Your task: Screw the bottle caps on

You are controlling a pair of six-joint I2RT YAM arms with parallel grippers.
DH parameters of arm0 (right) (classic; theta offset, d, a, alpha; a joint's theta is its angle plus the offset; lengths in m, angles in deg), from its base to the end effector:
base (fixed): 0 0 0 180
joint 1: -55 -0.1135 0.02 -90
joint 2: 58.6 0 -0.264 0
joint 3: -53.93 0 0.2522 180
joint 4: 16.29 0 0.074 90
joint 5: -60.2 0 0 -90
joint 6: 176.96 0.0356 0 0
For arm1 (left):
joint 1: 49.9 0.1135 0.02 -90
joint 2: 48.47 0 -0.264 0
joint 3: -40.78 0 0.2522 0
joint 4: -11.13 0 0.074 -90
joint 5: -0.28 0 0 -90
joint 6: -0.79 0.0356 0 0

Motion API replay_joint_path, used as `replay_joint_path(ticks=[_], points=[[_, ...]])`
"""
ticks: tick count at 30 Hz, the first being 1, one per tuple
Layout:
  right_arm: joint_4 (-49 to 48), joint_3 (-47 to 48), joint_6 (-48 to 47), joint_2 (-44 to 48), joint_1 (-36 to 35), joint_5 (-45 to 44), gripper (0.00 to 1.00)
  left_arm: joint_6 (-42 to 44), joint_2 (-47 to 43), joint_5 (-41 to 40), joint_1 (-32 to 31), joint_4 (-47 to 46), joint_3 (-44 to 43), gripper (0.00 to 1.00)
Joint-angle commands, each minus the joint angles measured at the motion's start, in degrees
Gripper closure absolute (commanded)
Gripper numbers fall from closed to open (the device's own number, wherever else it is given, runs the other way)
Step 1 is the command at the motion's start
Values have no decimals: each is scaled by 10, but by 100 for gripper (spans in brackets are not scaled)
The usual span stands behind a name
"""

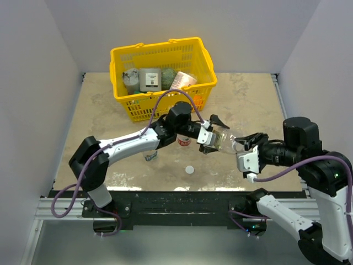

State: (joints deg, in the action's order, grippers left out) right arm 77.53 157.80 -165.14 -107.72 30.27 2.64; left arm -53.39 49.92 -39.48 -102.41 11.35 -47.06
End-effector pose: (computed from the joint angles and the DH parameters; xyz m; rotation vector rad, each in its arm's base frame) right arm 0.0588 0.0481 0.4535 -1.8350 1.0877 0.0965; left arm 0.2227 -0.3352 0.3104 1.6280 0.7462 -0.9751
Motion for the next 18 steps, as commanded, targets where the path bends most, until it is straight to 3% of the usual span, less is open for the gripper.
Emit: replay_joint_path(ticks=[1, 3, 4, 11, 14, 18], points=[[-93, -17, 51, 32, -1, -34, 45, -85, -120, -40, 1, -46, 88, 100], [-145, -18, 99, 46, -1, -58, 16, -134, -166, -66, 5, -55, 129, 100], [-163, -8, 112, 47, -1, -63, 13, -151, -179, -76, 5, -54, 142, 100], [-133, 110, 163, -20, -2, -91, 11, -223, -209, -112, 14, -69, 151, 100], [-200, 104, 283, -11, -1, -135, 10, -282, -224, -116, 21, -51, 136, 100], [-251, 104, 489, -19, -1, -129, 11, -347, -293, -115, 40, -36, 148, 100]])
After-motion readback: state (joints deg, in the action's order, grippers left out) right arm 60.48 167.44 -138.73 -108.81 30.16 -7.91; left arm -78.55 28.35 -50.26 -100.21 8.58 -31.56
